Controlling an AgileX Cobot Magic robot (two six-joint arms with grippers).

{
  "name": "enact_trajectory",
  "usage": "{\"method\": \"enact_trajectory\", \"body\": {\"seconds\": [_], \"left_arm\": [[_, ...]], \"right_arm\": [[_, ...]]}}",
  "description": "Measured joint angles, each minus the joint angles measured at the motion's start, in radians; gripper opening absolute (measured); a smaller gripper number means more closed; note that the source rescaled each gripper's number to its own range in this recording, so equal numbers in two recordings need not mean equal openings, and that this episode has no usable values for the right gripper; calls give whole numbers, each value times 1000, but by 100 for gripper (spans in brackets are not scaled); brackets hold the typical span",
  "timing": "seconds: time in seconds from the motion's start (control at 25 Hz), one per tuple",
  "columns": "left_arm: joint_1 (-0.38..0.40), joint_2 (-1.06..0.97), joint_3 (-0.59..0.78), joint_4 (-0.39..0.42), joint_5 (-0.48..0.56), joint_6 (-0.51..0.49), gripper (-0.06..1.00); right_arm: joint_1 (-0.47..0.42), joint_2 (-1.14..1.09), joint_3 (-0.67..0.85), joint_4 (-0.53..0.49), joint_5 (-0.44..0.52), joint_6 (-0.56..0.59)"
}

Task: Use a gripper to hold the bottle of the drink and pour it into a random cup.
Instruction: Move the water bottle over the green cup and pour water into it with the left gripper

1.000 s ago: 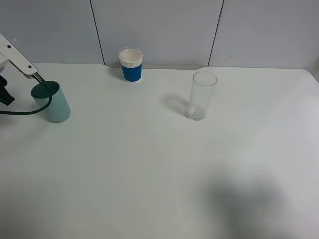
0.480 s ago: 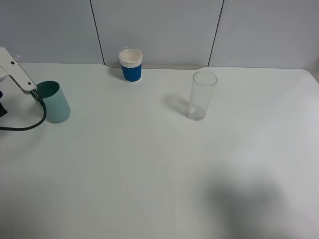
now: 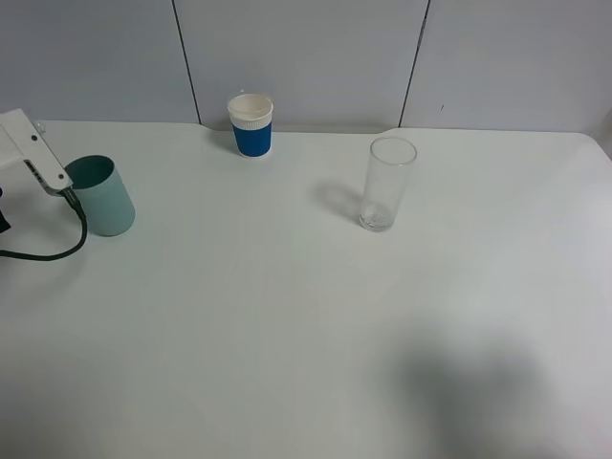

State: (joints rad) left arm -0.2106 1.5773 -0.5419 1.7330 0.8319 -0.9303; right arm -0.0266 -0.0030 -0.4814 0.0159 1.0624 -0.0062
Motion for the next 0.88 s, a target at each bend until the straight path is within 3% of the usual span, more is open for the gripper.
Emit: {"method": "enact_trajectory", "body": {"seconds": [0.36, 0.88], "left_arm": [[-1, 5, 0, 0, 9, 12, 0], [-62, 70, 0, 1, 84, 60, 0]], "right_arm": [[0, 0, 0, 0, 0, 0], [0, 0, 0, 0, 0, 0]]}}
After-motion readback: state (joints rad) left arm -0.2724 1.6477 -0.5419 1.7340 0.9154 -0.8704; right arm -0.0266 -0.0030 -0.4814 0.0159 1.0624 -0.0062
